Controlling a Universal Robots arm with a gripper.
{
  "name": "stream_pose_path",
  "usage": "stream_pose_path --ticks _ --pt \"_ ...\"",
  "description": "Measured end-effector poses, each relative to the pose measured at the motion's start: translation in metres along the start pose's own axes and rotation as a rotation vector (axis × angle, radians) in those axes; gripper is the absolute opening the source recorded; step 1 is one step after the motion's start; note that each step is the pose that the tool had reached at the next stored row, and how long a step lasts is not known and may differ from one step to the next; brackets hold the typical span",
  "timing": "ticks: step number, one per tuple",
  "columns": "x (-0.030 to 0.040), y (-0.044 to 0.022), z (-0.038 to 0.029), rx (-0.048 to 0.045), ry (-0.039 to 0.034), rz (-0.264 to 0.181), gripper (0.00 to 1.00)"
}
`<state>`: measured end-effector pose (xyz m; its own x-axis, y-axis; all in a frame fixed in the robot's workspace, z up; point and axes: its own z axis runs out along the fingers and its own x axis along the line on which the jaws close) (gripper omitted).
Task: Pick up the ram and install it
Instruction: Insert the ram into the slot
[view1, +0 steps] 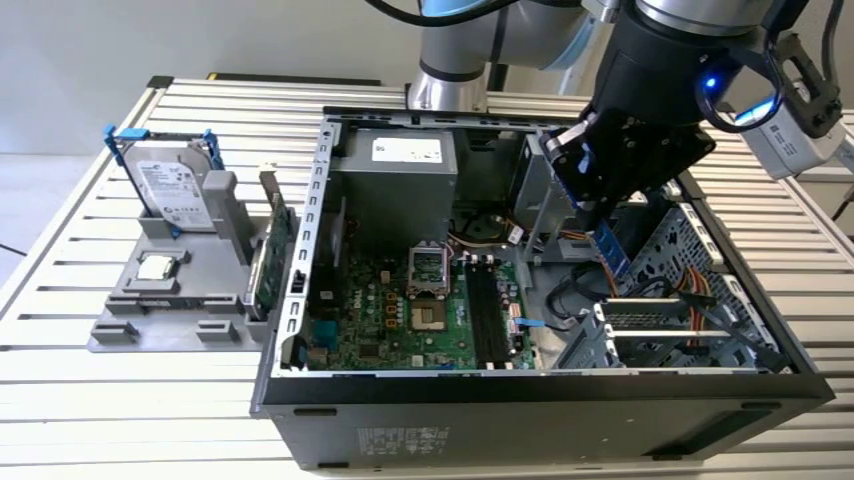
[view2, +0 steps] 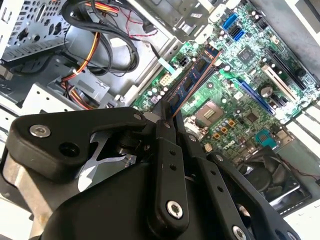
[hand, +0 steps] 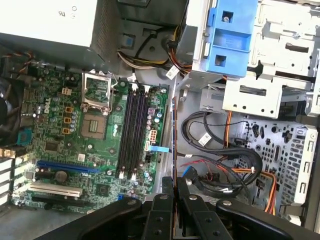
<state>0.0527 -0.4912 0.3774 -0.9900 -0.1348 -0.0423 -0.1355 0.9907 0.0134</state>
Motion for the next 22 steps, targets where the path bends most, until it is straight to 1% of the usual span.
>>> stream_pose_path --ticks 7,18,22 --pt "0.0 0.0 0.0 -0.0006 0.0061 0.005 0.0" --pt "0.0 0.0 0.0002 -0.0004 0.0062 0.013 0.0" --pt "0.0001 0.0 0.0019 -0.0005 0.0062 0.013 0.0"
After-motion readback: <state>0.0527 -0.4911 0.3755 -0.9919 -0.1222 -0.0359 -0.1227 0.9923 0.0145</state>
